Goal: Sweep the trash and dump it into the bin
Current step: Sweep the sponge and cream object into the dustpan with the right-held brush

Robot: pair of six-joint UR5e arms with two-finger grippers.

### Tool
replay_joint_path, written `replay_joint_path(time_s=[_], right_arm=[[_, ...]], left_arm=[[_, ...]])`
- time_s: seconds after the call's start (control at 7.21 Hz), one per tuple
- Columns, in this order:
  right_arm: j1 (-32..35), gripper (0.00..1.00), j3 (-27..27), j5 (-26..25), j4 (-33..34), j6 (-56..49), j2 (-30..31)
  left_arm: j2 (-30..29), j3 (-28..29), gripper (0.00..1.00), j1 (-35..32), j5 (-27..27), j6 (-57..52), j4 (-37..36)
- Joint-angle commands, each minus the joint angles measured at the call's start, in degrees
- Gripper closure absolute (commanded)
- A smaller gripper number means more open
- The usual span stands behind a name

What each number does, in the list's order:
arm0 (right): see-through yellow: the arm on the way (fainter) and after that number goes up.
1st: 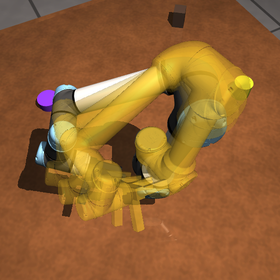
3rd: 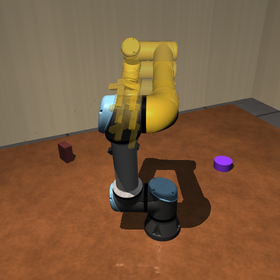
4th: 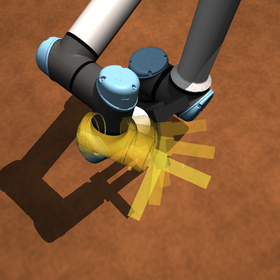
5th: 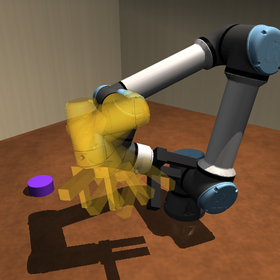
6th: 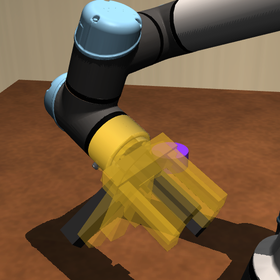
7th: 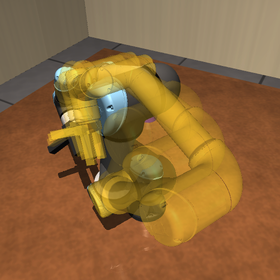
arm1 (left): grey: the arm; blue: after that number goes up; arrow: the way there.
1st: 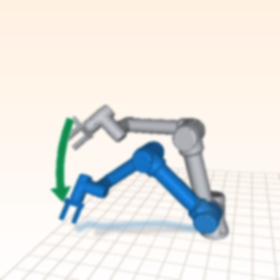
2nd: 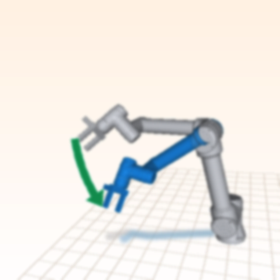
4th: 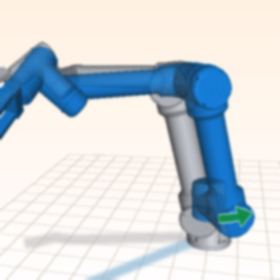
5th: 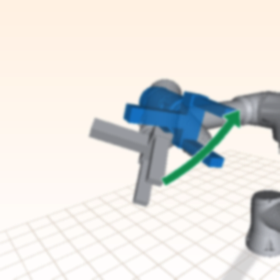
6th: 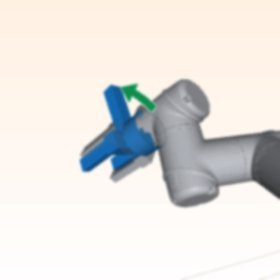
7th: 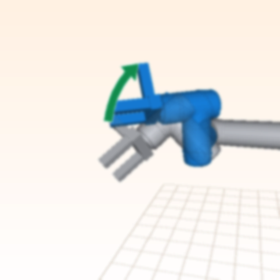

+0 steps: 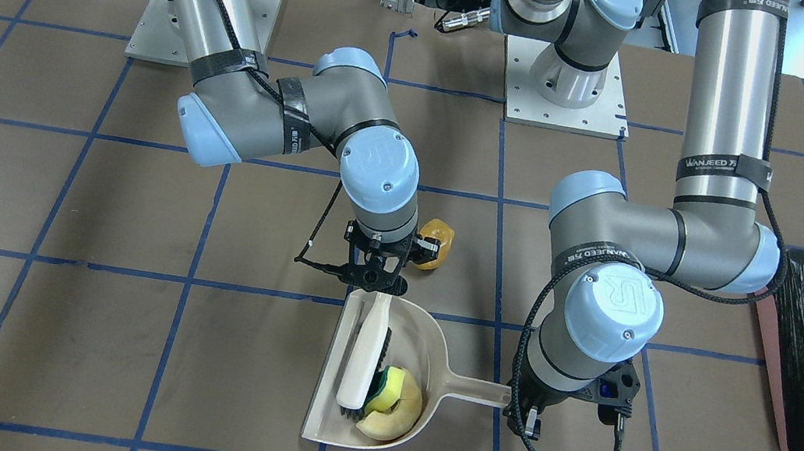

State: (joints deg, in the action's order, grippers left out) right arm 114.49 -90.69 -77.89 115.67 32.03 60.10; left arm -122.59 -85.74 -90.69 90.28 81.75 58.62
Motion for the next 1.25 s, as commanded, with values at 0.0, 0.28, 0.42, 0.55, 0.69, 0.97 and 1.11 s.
replay_joint_path(time_s=[0.0,0.28,0.42,0.55,0.69,0.97,1.11], right_arm=[[-1.4,0.95,0.1,-2.2,-4.7,-5.1,2.7],[-3.2,0.95,0.0,-4.3,-11.0,-6.6,7.6],[-4.2,0.95,0.0,-5.3,-13.5,-7.0,9.8],[-4.9,0.95,-0.7,-6.7,-14.6,-7.3,12.5],[-7.1,0.95,-0.7,-6.8,-16.5,-10.5,13.7],[-9.6,0.95,-0.6,-7.3,-17.4,-13.0,14.5],[-9.9,0.95,-0.6,-10.1,-17.5,-13.9,14.6]], left_arm=[[-1.0,-1.4,1.00,0.4,-4.4,-2.8,-1.1],[-1.2,-1.5,1.00,1.4,-5.9,-4.1,-1.1],[-1.1,-1.4,1.00,1.7,-5.9,-4.2,-1.1],[-0.9,-1.3,1.00,1.7,-5.3,-4.3,-1.1],[0.2,-0.8,1.00,2.0,-4.8,-4.4,-1.1],[0.9,-0.8,1.00,3.1,-5.1,-4.4,-0.7],[1.9,-0.6,1.00,3.7,-5.1,-4.5,-0.2]])
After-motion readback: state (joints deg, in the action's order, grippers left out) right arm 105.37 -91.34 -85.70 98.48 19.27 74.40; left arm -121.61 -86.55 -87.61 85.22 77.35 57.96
